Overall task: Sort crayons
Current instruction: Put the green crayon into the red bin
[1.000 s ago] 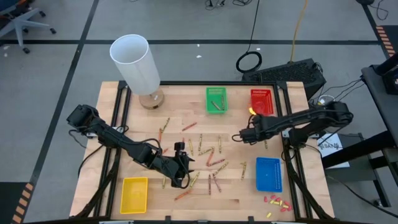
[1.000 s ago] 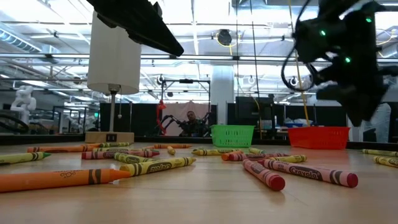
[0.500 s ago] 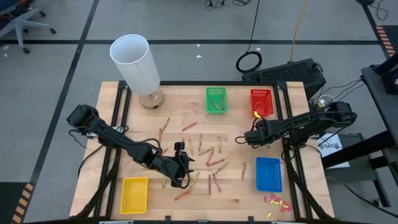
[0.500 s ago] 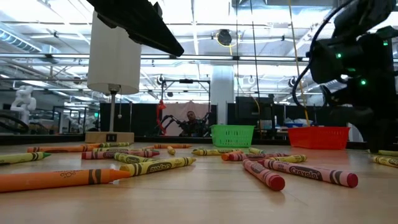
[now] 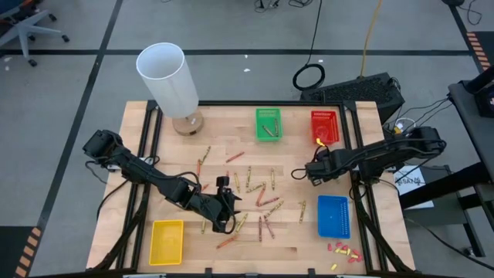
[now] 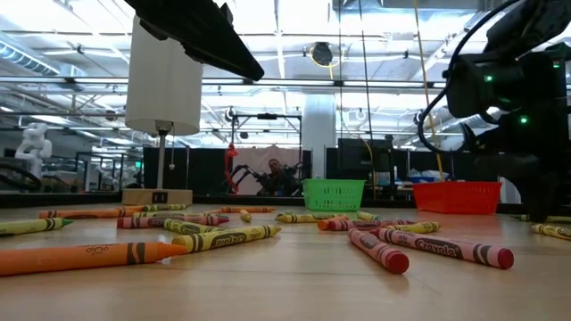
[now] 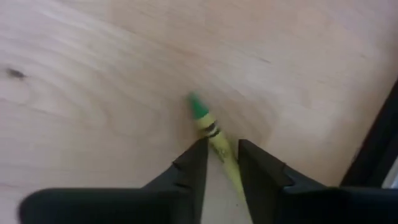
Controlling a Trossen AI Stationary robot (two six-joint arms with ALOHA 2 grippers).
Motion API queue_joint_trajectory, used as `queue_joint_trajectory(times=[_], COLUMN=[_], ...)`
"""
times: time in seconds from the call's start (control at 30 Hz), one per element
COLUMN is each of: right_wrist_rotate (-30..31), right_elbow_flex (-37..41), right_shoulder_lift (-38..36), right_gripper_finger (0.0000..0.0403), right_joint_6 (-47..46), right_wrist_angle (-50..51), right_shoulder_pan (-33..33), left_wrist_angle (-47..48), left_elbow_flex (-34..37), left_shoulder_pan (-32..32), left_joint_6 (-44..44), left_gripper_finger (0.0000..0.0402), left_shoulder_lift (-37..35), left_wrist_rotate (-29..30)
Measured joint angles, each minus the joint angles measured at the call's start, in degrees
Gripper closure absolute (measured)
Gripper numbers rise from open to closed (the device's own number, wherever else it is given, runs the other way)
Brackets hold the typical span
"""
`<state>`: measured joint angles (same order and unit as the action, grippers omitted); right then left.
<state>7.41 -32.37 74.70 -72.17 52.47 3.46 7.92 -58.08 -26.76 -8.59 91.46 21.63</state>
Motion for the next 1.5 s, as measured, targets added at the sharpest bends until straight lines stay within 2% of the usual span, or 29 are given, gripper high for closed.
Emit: queue_joint_trajectory(times=[0.17,0.23,0.67,0.8,1.0,1.1,1.3,1.5], right_wrist_rotate=[-0.08,-0.08,-3.03,-2.22,-1.6,-0.97,8.13,21.48], right_elbow_flex=[0.01,0.01,-2.87,-4.89,-7.16,-7.26,-7.27,-6.83], right_shoulder_lift=[-0.27,-0.27,-0.12,-0.13,-0.18,-0.18,-0.2,0.43], right_gripper_finger=[0.0389,0.0397,0.0401,0.0401,0.0401,0.0401,0.0401,0.0401], right_joint_6=[2.73,4.12,12.88,15.58,19.08,21.74,26.94,31.37], right_wrist_angle=[-0.03,-0.32,-2.32,-2.99,-10.27,-18.82,-32.66,-45.01], right_shoulder_pan=[0.0,0.0,0.09,0.56,2.71,4.27,9.45,14.88], left_wrist_angle=[0.0,0.0,-0.14,-0.17,-0.14,-0.09,-0.07,0.1], left_elbow_flex=[0.0,0.0,0.0,0.0,0.0,0.0,0.0,0.0], left_shoulder_pan=[0.0,0.0,0.04,0.07,0.07,0.07,0.07,0.04], left_joint_6=[-0.01,-0.01,0.2,0.06,0.06,0.06,0.06,-0.04], left_gripper_finger=[0.0212,0.0212,0.0212,0.0212,0.0212,0.0212,0.0212,0.0212], left_shoulder_lift=[0.0,0.0,0.0,-0.02,-0.01,-0.01,0.0,0.0], left_wrist_rotate=[0.01,0.02,0.04,0.04,0.07,0.07,0.07,0.09])
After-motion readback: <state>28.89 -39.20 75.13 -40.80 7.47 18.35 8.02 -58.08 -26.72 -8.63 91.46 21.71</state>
